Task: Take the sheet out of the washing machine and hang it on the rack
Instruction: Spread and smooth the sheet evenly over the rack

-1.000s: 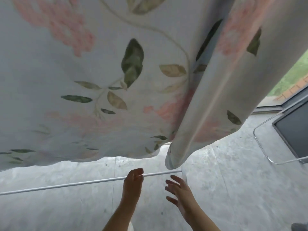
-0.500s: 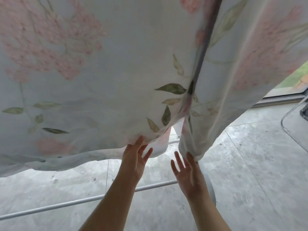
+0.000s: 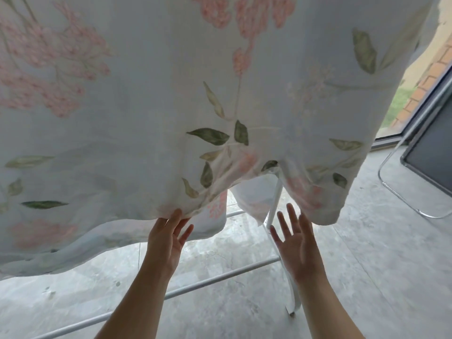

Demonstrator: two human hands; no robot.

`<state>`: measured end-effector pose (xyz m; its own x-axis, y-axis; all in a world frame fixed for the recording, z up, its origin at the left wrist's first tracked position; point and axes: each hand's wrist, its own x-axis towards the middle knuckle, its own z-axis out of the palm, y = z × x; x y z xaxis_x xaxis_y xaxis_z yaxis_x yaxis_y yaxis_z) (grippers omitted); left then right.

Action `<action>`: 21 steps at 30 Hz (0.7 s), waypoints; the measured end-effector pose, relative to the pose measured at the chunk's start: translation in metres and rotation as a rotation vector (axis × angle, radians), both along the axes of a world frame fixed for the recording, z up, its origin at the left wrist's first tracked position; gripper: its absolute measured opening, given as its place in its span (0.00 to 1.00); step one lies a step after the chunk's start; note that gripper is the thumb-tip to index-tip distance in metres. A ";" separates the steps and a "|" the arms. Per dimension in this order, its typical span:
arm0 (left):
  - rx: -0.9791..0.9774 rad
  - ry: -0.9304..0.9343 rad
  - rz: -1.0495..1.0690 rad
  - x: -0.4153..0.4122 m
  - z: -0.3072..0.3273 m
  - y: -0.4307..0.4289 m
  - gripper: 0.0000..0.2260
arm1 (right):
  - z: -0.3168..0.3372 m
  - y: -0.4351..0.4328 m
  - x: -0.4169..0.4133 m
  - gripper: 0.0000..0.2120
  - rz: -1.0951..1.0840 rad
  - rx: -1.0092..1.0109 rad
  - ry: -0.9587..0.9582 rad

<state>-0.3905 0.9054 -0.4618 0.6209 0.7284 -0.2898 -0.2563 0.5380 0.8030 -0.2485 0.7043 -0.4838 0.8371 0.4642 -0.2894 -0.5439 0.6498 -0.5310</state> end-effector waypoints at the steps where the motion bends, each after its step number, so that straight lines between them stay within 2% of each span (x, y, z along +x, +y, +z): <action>1: 0.004 -0.003 -0.023 0.002 0.000 -0.003 0.12 | 0.001 0.002 0.003 0.15 -0.012 0.007 -0.002; 3: 0.017 -0.012 -0.057 0.004 0.000 -0.008 0.13 | 0.006 0.006 0.009 0.17 -0.031 0.042 0.043; 8: -0.010 -0.061 0.022 0.008 0.000 -0.009 0.08 | 0.023 0.012 0.022 0.12 -0.127 0.123 0.159; 10: -0.015 -0.088 0.026 0.010 0.001 -0.010 0.09 | 0.029 0.013 0.025 0.16 -0.118 0.158 0.175; 13: 0.014 -0.074 -0.026 0.014 0.001 -0.016 0.11 | 0.030 0.017 0.027 0.23 -0.041 0.059 0.090; 14: 0.018 -0.053 -0.018 0.016 0.000 -0.018 0.10 | 0.029 0.018 0.027 0.23 -0.044 0.038 0.072; 18: 0.086 0.078 0.087 0.019 -0.004 -0.023 0.06 | 0.019 0.012 0.029 0.10 -0.130 0.017 0.123; 21: 0.152 0.163 0.174 0.019 -0.008 -0.025 0.03 | 0.009 0.007 0.029 0.09 -0.185 0.022 0.114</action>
<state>-0.3719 0.8806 -0.4700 0.4366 0.8628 -0.2550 -0.1955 0.3676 0.9092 -0.2199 0.7112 -0.4745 0.8710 0.3130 -0.3787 -0.4702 0.7546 -0.4578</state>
